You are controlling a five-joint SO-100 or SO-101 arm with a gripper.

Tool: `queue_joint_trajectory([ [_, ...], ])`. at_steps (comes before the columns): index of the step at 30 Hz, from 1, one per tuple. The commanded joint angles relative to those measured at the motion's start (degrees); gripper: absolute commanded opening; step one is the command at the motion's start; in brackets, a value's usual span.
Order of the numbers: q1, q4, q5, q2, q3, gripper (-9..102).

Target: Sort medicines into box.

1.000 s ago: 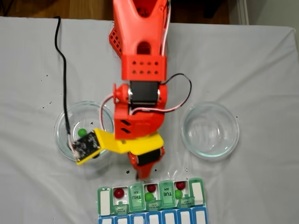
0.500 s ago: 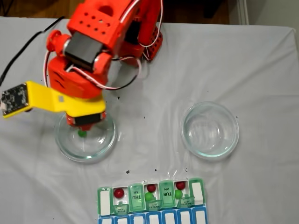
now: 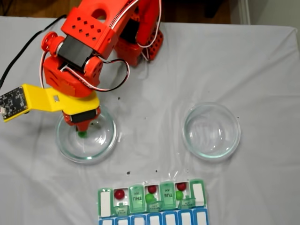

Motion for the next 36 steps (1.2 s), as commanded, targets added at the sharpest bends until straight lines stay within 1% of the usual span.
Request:
queue_joint_trajectory([
  [1,-0.35,-1.32,-2.81,-0.7,-2.02,17],
  [5,-0.35,-2.64,-8.44,-3.69,-2.02,22],
  [11,0.44,-3.96,-13.36,-7.21,-4.13,23],
  [16,0.44,-3.78,-13.8,-8.09,-5.19,24],
  [24,0.0,-7.29,-13.18,-11.95,-5.8,27],
  [29,0.0,-8.26,-13.45,-12.22,-5.89,27],
  [34,-0.35,-11.07,-12.83,-13.71,-5.19,26],
  [36,-0.7,-11.6,-12.57,-14.85,-5.45,24],
])
